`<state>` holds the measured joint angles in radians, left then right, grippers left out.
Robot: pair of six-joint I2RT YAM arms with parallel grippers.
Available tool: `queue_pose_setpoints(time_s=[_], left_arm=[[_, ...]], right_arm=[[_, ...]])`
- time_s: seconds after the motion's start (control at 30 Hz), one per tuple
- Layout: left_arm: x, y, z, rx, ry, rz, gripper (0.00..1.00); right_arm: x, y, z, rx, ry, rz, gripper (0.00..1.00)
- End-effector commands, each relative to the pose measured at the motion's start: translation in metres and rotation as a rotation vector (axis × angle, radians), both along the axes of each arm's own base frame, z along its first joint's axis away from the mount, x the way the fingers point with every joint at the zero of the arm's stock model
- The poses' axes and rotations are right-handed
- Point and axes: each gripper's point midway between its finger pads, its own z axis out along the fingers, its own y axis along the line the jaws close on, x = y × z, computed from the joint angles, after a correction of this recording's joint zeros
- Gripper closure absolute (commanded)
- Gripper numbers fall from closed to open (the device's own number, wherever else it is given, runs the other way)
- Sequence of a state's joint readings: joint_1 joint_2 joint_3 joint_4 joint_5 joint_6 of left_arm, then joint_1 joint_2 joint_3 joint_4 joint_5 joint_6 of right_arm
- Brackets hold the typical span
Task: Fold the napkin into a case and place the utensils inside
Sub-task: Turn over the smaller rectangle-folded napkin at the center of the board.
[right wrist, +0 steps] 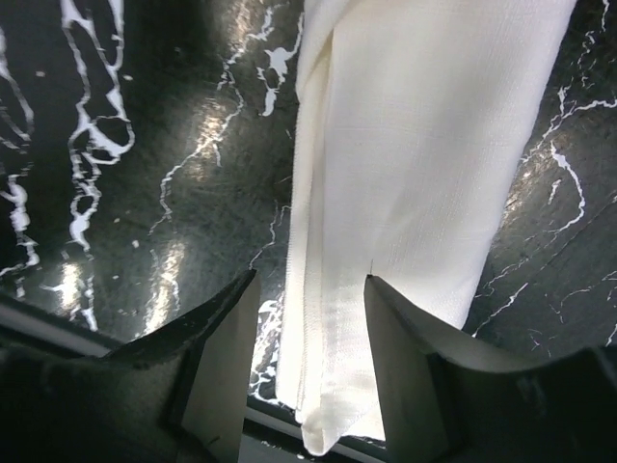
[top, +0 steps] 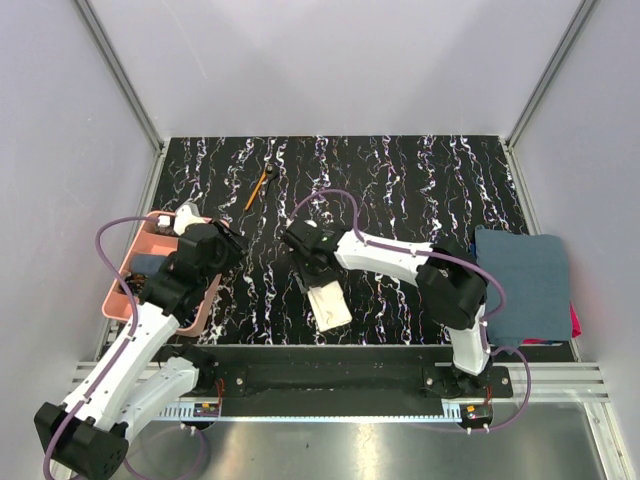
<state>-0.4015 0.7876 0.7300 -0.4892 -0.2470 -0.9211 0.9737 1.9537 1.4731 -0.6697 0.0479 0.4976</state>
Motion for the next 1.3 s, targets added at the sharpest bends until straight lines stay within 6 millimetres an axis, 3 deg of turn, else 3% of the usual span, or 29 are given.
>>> queue_pose_setpoints(time_s=[0.0,0.07,0.33,0.63,0.77,0.8,0.9,0.93,1.0,1.03,1.1,1.13,1.27], left_arm=[[-0.004,0.012,-0.012,0.043,0.035,0.047,0.53],[-0.003,0.009,-0.016,0.049,0.041,0.022,0.54],[-0.004,0.003,-0.026,0.053,0.072,-0.015,0.55],[-0.005,0.006,-0.028,0.069,0.068,-0.009,0.55],[-0.005,0.007,-0.03,0.072,0.072,-0.003,0.55],[-0.005,0.007,-0.03,0.073,0.073,-0.001,0.55],[-0.005,0.007,-0.031,0.079,0.077,-0.006,0.55],[-0.004,0.007,-0.031,0.081,0.078,-0.005,0.55],[-0.003,0.007,-0.029,0.086,0.073,-0.009,0.55],[-0.002,0.006,-0.027,0.087,0.07,-0.013,0.55],[0.0,0.003,-0.022,0.1,0.055,-0.045,0.57],[0.0,0.001,-0.019,0.098,0.045,-0.062,0.58],[0.003,-0.007,-0.013,0.097,0.017,-0.112,0.58]], right_arm=[[0.01,-0.006,0.005,-0.1,-0.078,-0.037,0.45],[0.009,-0.002,0.002,-0.113,-0.07,-0.031,0.49],[-0.001,0.007,-0.012,-0.171,-0.068,-0.002,0.5],[-0.004,-0.002,-0.045,-0.322,-0.112,0.0,0.48],[-0.004,-0.006,-0.052,-0.399,-0.146,0.013,0.57],[-0.003,-0.007,-0.051,-0.4,-0.149,0.012,0.65],[0.003,-0.003,-0.038,-0.376,-0.186,0.011,0.78],[0.007,0.002,-0.026,-0.345,-0.206,0.016,0.86],[0.009,0.012,-0.011,-0.292,-0.208,0.03,0.94],[0.004,0.027,0.003,-0.2,-0.173,0.068,1.0],[0.004,0.04,0.021,-0.068,-0.127,0.073,1.0],[-0.004,0.054,0.04,0.075,-0.089,0.09,1.0],[-0.009,0.063,0.073,0.377,0.043,0.109,1.0]])
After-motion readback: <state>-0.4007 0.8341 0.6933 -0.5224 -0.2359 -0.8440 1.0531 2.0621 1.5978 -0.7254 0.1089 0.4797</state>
